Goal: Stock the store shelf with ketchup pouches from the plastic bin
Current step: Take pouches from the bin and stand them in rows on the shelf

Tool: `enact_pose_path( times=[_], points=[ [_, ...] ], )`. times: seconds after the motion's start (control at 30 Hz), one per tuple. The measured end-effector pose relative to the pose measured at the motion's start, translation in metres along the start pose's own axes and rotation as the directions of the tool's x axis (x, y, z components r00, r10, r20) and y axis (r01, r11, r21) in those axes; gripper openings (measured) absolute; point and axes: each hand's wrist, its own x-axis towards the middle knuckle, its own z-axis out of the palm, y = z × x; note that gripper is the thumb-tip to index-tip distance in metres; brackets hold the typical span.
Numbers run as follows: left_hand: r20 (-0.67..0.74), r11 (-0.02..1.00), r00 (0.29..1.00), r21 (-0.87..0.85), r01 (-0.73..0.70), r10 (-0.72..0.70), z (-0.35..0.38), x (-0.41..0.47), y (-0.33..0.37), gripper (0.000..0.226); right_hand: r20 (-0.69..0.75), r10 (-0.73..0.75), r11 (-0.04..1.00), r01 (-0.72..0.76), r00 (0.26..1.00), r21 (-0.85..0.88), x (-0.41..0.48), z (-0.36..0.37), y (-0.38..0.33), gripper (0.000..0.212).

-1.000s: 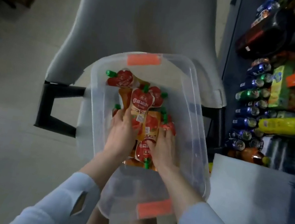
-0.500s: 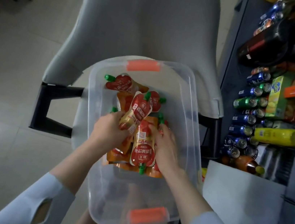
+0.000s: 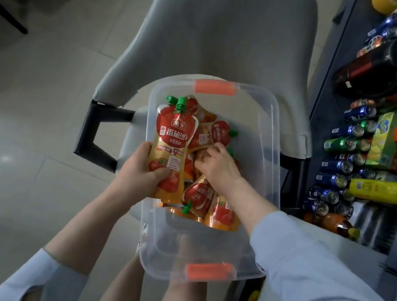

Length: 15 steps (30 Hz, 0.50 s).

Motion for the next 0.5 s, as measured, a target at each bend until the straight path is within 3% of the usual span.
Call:
enact_pose_path(
  times=[0.07, 0.13, 0.2, 0.27, 0.33, 0.37, 0.43, 0.47, 0.5],
  points=[
    [0.011, 0.999, 1.000, -0.032, 0.023, -0.022, -0.004, -0.004, -0.001, 0.039, 0.226, 0.110, 0.992, -0.094, 0.968, -0.084, -0.003, -0.018, -0.007, 0.023],
    [0.012, 0.998, 0.999, -0.058, 0.033, -0.032, -0.009, -0.011, 0.002, 0.043, 0.354, 0.250, 0.967, -0.211, 0.901, -0.144, -0.018, -0.034, -0.014, 0.019],
    [0.013, 0.996, 0.999, -0.080, 0.030, -0.029, -0.013, -0.023, 0.007, 0.047, 0.363, 0.365, 0.929, -0.363, 0.857, -0.074, -0.042, -0.048, -0.024, 0.013],
    [0.030, 0.994, 1.000, -0.107, 0.012, -0.009, -0.017, -0.040, 0.016, 0.047, 0.364, 0.487, 0.823, -0.557, 0.794, 0.115, -0.067, -0.060, -0.036, 0.012],
    [0.051, 0.991, 0.998, -0.132, -0.018, 0.025, -0.021, -0.060, 0.025, 0.045, 0.428, 0.606, 0.576, -0.741, 0.670, 0.345, -0.090, -0.076, -0.047, 0.016],
    [0.060, 0.989, 0.997, -0.142, -0.033, 0.042, -0.023, -0.070, 0.030, 0.044, 0.488, 0.636, 0.373, -0.792, 0.598, 0.483, -0.101, -0.084, -0.052, 0.016],
    [0.078, 0.986, 0.994, -0.155, -0.063, 0.076, -0.024, -0.091, 0.039, 0.041, 0.589, 0.627, -0.072, -0.714, 0.511, 0.696, -0.123, -0.105, -0.061, 0.020],
    [0.088, 0.985, 0.992, -0.154, -0.081, 0.096, -0.024, -0.101, 0.044, 0.040, 0.614, 0.622, -0.238, -0.629, 0.486, 0.740, -0.135, -0.118, -0.067, 0.026],
    [0.104, 0.984, 0.987, -0.147, -0.103, 0.119, -0.022, -0.110, 0.049, 0.039, 0.622, 0.625, -0.342, -0.550, 0.472, 0.762, -0.148, -0.129, -0.072, 0.033]
  ],
)
